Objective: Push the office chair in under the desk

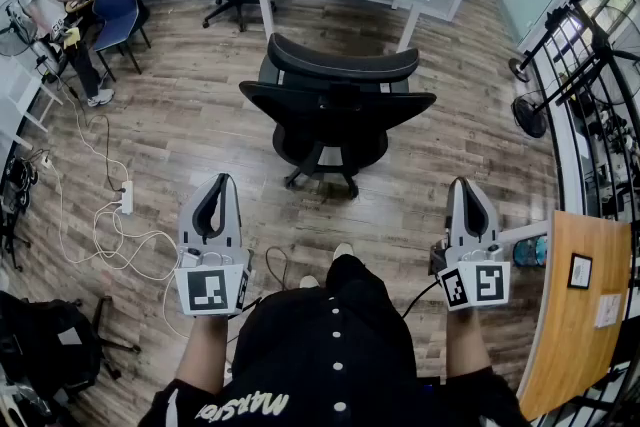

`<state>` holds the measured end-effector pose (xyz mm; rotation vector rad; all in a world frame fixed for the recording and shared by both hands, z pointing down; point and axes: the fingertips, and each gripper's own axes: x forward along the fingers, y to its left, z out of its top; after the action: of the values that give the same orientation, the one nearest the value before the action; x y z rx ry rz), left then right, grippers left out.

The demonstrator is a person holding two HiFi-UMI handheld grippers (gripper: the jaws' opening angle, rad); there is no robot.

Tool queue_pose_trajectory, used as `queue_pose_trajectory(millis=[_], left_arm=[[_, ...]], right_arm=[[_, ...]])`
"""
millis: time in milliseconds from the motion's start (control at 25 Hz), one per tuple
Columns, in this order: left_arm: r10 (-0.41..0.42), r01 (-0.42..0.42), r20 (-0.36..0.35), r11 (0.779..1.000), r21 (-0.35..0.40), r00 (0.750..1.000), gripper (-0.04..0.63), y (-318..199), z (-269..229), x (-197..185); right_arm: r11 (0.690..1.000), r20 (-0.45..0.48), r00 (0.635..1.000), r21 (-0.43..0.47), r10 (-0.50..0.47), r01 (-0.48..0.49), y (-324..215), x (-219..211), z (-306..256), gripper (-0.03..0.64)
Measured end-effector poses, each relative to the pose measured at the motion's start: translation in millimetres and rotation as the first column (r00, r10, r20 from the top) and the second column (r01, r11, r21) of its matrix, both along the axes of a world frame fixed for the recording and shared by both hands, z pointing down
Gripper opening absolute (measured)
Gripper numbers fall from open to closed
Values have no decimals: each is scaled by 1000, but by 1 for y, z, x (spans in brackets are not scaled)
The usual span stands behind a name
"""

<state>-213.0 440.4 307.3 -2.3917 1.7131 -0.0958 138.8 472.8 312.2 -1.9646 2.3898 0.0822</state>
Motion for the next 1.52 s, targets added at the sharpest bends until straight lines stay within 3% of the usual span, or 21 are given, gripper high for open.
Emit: queue_pose_trajectory(millis=[240, 560, 840, 960, 1040, 1160, 1520], left_arm=[[5, -5, 3, 1000, 2, 1000, 23, -2, -1, 0], [-4, 4, -3, 1000, -18, 1000, 17, -4, 4, -3], [10, -10, -6, 1000, -12, 1000, 23, -1, 5, 3], [28, -26, 48, 999, -33, 998, 193, -4, 12, 8], [43, -40, 69, 998, -56, 997, 276, -7, 18, 11], [48, -42, 74, 996, -75, 996, 301, -8, 22, 10], [68, -61, 87, 995, -85, 994, 321, -20, 26, 20]], right_arm=[[1000, -9, 1000, -4, -3, 3, -2, -3, -1, 28], [1000, 56, 998, 0, -24, 24, -2, -6, 0, 28], [999, 31, 998, 5, -50, 50, -2, -14, 4, 31], [997, 14, 997, -19, -71, 71, -4, -13, 10, 43], [995, 22, 995, -39, -93, 93, -6, -12, 13, 178], [993, 23, 994, -44, -108, 109, -7, -10, 11, 240], [992, 36, 991, -23, -126, 127, -11, -7, 10, 239]])
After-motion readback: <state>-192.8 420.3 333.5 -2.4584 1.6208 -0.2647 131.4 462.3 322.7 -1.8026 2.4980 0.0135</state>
